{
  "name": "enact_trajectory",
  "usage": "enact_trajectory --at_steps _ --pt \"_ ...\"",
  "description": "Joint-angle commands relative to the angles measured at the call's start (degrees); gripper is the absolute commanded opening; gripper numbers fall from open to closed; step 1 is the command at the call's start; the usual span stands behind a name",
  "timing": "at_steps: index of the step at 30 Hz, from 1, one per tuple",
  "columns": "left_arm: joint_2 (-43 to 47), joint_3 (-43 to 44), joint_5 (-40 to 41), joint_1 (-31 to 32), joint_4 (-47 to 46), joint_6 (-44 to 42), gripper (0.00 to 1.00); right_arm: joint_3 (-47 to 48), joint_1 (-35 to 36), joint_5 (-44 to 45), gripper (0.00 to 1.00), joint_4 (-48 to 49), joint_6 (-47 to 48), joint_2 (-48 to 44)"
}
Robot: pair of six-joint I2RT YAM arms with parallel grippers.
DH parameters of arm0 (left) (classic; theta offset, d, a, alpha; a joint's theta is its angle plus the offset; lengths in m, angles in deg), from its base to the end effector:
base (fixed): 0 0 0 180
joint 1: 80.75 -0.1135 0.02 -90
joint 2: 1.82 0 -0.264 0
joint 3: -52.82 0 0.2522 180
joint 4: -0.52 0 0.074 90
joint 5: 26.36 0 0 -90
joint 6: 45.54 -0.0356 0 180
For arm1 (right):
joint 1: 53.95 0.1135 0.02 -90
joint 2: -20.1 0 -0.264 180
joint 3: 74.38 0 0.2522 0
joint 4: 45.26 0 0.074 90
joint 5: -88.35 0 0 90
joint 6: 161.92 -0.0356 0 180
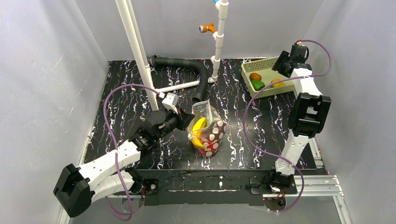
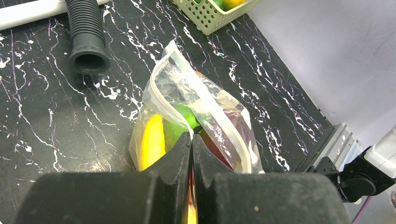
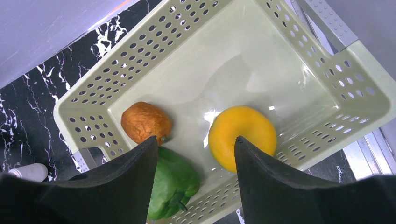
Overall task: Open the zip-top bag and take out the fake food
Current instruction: Place the fake fruit in the bin, then adjust the zipper food storage bag at the center of the board.
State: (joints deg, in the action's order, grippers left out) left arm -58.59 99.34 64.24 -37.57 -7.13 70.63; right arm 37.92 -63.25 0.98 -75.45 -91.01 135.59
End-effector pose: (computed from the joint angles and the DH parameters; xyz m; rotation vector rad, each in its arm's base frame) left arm 0.1702 -0.1592 0.2845 0.2425 1.6793 -0.9151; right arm 0.4704 -0.0787 0.2775 0.5538 2.0807 0.0497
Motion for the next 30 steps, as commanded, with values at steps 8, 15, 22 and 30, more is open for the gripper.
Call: enact_trajectory --at_steps 8,15,22,30 --pt "2.0 1.35 -0.34 -0.29 -0.54 -0.18 0.0 -4.78 0.07 -6.34 0.66 3.23 -0.89 -4.7" --pt "2.22 0.99 -0.6 -0.34 -1.63 0.18 0.0 -10.13 0.42 -14.48 0.63 4.44 -1.18 -9.12" --pt "2.23 1.42 -2.85 -0.37 -2.22 0.37 0.0 -16.39 2.59 -22.7 0.61 4.83 0.34 -14.53" --pt "2.14 1.67 -3.65 -0.37 -2.57 0.55 0.0 -18.96 9.11 -34.53 0.59 -2.23 8.43 -19.54"
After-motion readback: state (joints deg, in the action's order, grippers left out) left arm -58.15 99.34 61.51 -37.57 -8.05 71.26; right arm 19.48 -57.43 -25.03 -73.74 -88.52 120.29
